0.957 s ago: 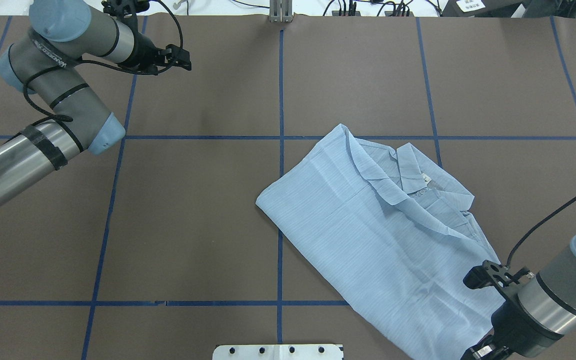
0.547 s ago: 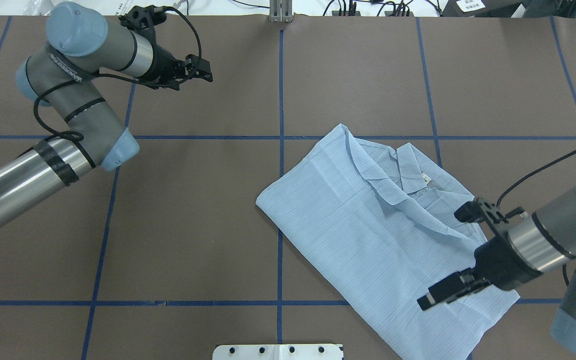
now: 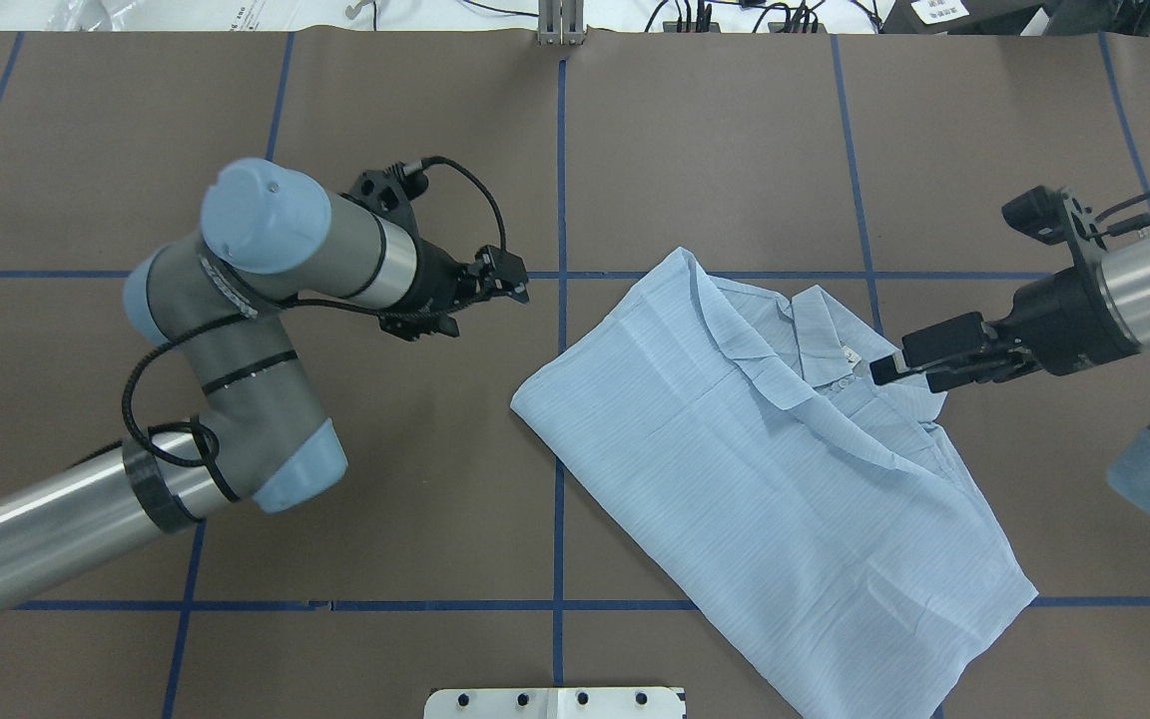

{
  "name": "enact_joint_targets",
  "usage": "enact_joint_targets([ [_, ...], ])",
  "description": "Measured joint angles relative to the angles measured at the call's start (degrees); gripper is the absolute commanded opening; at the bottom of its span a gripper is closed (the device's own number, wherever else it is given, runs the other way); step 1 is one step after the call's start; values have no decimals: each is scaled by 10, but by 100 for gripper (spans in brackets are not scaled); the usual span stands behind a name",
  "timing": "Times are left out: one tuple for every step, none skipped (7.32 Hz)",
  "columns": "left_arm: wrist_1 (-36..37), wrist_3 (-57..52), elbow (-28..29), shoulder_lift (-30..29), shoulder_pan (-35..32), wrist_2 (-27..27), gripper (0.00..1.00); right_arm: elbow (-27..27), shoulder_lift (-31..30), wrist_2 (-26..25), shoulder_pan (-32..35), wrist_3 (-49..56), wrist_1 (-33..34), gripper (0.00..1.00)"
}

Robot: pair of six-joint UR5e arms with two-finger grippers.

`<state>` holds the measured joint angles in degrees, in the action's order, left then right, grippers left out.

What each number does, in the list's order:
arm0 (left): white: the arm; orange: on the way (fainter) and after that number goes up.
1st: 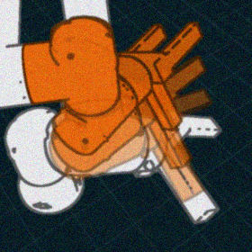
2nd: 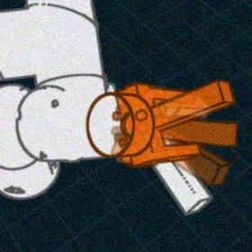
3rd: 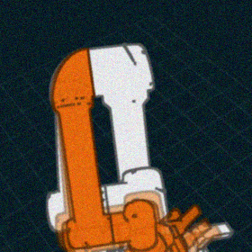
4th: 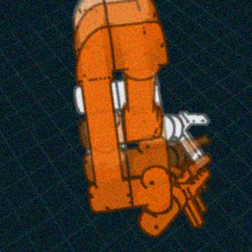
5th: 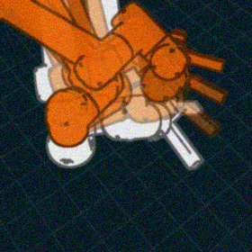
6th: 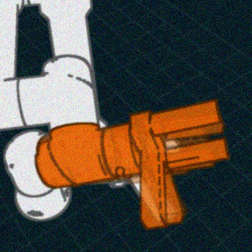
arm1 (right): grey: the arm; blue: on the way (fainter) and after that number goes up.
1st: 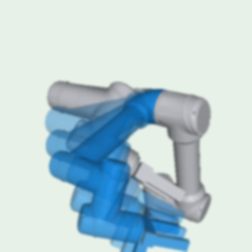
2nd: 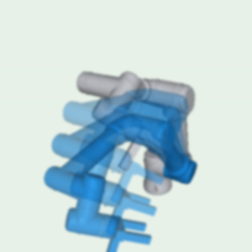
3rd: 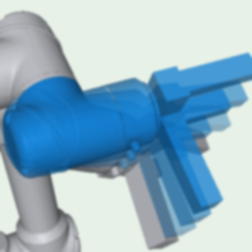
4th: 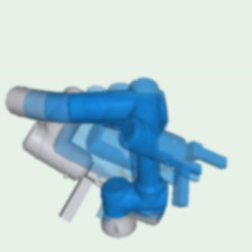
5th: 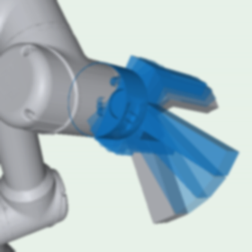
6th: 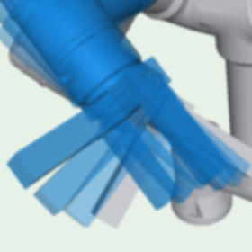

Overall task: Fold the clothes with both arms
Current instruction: 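Release the shirt with the right gripper while the left gripper reaches to its corner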

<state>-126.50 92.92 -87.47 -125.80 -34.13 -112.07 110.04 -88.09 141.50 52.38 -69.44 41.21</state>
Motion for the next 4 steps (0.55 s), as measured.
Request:
enact_joint_targets([
  [27, 25, -7, -7, 33, 28, 97, -12, 12, -3, 14, 0, 2, 100],
  [56, 37, -8, -14, 57, 50, 94, -23, 21, -5, 21, 0, 3, 100],
  [77, 43, -6, -19, 68, 60, 91, -30, 27, -5, 25, 0, 3, 100],
  [89, 45, 1, -26, 73, 66, 89, -33, 31, -5, 27, 0, 4, 100],
])
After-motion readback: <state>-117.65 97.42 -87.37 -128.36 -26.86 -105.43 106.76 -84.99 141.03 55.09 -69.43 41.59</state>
